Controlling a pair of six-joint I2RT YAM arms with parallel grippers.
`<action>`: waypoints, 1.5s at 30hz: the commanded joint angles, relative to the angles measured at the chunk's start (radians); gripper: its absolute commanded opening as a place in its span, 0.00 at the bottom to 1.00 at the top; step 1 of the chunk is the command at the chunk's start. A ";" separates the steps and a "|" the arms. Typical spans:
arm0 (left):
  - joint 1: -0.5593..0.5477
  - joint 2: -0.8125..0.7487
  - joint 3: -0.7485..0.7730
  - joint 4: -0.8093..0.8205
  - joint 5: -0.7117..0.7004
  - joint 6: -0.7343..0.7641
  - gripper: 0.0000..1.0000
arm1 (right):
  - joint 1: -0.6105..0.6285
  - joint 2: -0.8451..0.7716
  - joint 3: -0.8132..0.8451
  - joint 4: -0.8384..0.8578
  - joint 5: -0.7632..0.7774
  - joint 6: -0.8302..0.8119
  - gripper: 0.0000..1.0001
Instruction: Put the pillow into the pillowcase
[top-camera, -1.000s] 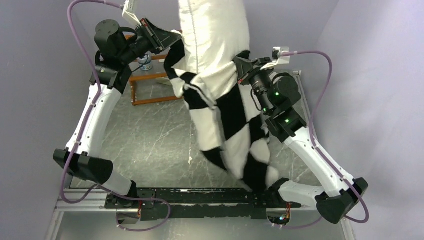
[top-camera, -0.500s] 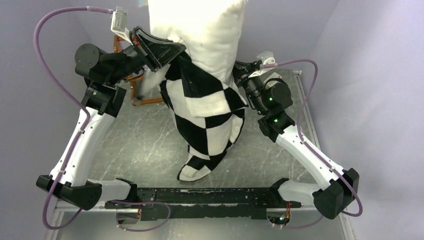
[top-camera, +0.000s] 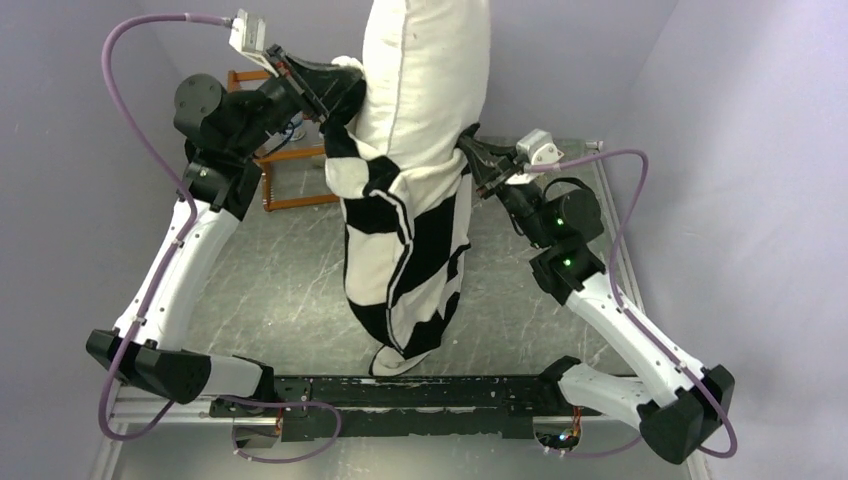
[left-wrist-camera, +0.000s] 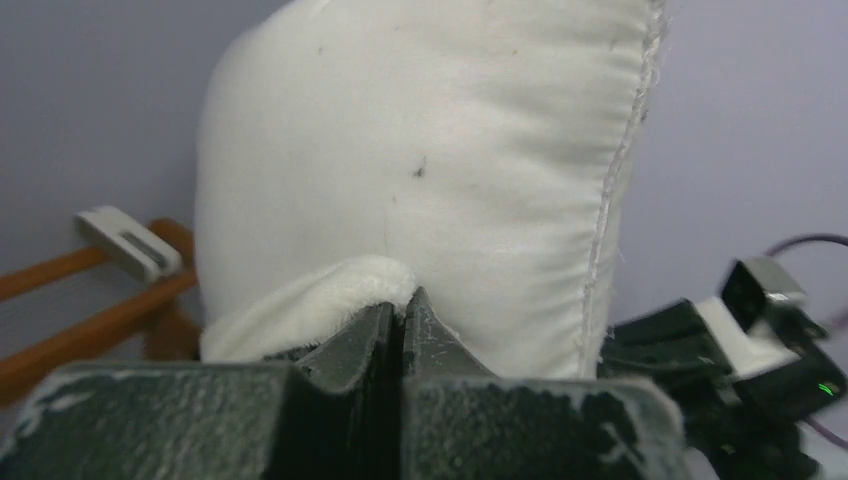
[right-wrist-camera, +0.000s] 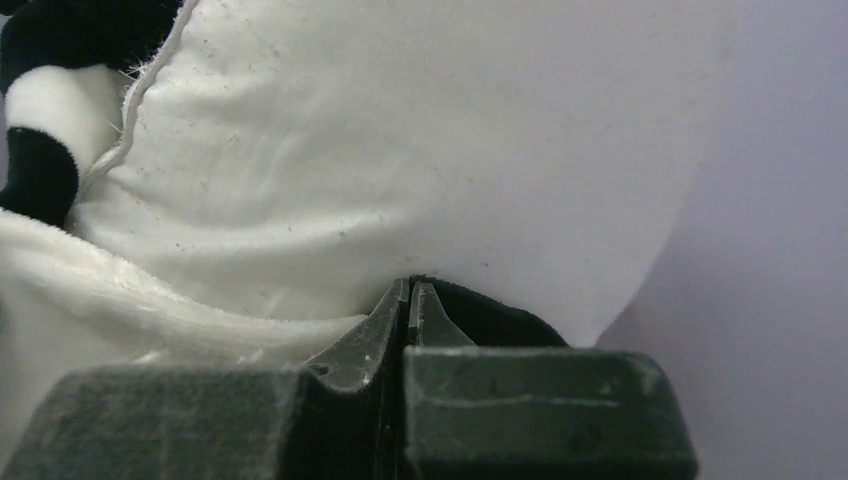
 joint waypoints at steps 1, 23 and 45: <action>-0.003 -0.118 -0.150 0.260 0.295 -0.240 0.05 | 0.005 -0.108 -0.066 0.013 -0.023 0.037 0.00; -0.318 -0.041 -0.278 0.433 0.464 -0.373 0.05 | 0.004 -0.551 -0.438 -0.325 0.140 0.394 0.00; -0.380 0.212 0.166 -0.153 0.234 0.450 0.05 | 0.007 -0.153 -0.396 0.311 0.067 0.068 0.00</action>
